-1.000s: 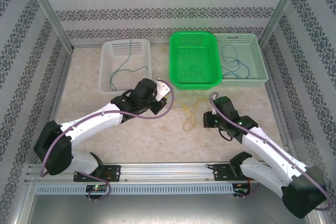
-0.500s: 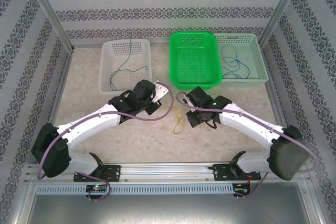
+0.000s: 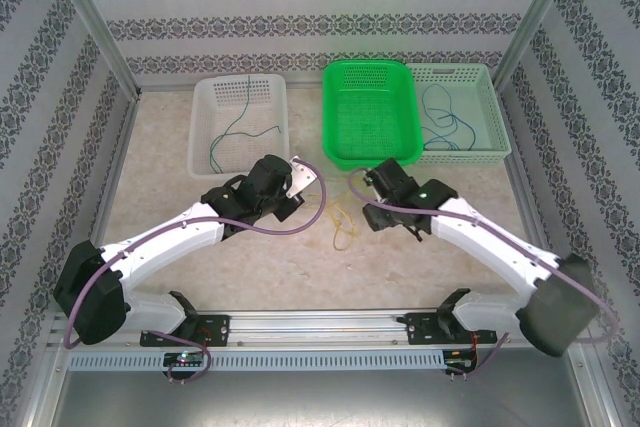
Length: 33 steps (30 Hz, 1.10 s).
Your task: Untangle the cables
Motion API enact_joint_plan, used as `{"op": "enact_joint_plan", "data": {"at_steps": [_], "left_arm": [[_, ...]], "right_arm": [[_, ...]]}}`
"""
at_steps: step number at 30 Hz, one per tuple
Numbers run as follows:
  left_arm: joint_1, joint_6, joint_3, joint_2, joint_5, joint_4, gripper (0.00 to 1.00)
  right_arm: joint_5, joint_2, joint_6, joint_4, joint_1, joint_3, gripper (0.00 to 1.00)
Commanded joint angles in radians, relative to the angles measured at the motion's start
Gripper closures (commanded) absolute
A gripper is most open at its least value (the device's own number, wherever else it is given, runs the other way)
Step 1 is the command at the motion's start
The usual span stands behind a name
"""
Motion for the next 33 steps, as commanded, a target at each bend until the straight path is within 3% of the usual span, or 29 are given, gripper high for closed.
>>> {"op": "enact_joint_plan", "data": {"at_steps": [1,4,8,14,20,29,33], "left_arm": [[-0.012,-0.020,-0.002,-0.007,0.049,0.029,0.93],[-0.014,-0.042,0.002,-0.002,0.076,0.046,0.93],[-0.012,-0.054,0.004,0.007,0.091,0.054,0.93],[-0.012,-0.060,0.022,0.023,0.096,0.042,0.93],[-0.013,-0.066,0.031,0.021,0.096,0.041,0.93],[-0.012,-0.064,0.036,0.015,0.096,0.035,0.93],[-0.013,-0.063,0.039,0.010,0.093,0.035,0.93]], "right_arm": [[0.021,-0.096,0.096,0.076,-0.016,-0.040,0.36],[-0.071,-0.165,0.146,0.148,-0.023,-0.071,0.36],[-0.228,-0.202,0.156,0.232,-0.004,-0.116,0.43],[-0.275,-0.122,0.129,0.260,0.102,-0.124,0.49],[-0.271,-0.007,0.106,0.294,0.145,-0.121,0.49],[-0.180,0.081,0.084,0.350,0.134,-0.135,0.49],[-0.172,0.135,0.105,0.363,0.115,-0.132,0.54]]}}
